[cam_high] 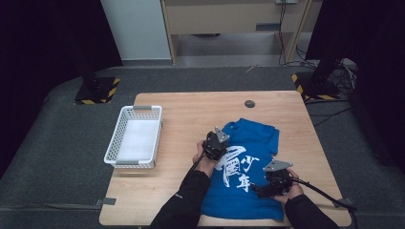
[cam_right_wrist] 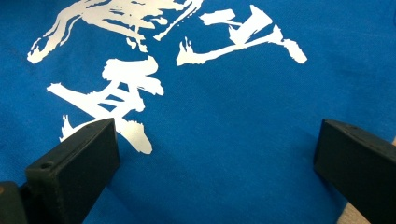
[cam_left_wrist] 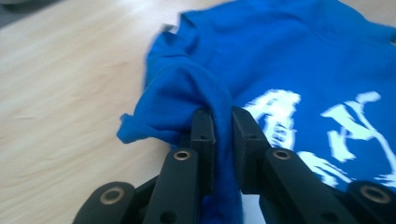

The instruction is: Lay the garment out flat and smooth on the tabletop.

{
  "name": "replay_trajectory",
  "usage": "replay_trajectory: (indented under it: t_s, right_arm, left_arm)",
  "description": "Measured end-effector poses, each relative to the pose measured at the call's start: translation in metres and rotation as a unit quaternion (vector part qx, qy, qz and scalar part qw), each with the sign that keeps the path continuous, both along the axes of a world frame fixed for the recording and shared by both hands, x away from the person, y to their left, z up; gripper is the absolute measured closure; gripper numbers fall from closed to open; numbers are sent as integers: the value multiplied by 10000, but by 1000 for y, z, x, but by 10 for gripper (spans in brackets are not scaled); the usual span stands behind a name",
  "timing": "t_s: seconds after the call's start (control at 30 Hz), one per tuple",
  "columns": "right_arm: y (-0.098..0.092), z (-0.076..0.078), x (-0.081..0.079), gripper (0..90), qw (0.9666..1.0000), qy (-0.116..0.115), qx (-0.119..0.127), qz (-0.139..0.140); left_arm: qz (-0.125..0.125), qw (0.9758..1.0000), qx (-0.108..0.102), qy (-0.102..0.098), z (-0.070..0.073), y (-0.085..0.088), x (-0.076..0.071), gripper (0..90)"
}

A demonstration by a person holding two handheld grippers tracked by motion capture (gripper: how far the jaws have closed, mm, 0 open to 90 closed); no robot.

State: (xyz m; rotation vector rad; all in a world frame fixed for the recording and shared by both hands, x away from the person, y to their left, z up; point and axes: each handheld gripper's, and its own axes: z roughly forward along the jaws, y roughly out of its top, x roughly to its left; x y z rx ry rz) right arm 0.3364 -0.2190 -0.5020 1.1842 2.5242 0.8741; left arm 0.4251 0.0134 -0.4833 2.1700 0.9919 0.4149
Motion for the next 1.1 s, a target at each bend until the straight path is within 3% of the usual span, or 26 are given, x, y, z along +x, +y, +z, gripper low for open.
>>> replay_trajectory:
  t_s: [0.17,0.4,0.47,0.53,0.8,0.93,1.0,1.1]
  right_arm:
    - [0,0,0,5,10000,1,-1,0]
    - [0,0,0,4,10000,2,-4,3]
    - [0,0,0,5,10000,2,-4,3]
    - [0,0,0,4,10000,2,-2,3]
    - [0,0,0,4,10000,-2,-3,7]
    - [0,0,0,4,10000,-2,-2,4]
    - [0,0,0,4,10000,1,0,2]
    - [0,0,0,4,10000,-4,2,0]
  left_arm:
    - [-137,9997,-54,196,-10,-10,-5,794]
    - [-218,9978,-292,557,-18,-8,-10,710]
    - [-268,9979,-301,508,-15,-6,-11,670]
    - [-242,9981,-363,426,-8,-3,-11,561]
    - [-44,9982,-599,42,21,16,-7,500]
    - [245,9973,-673,129,19,27,6,455]
    - [334,9965,-715,278,14,31,11,451]
    - [401,9963,-636,424,6,32,16,448]
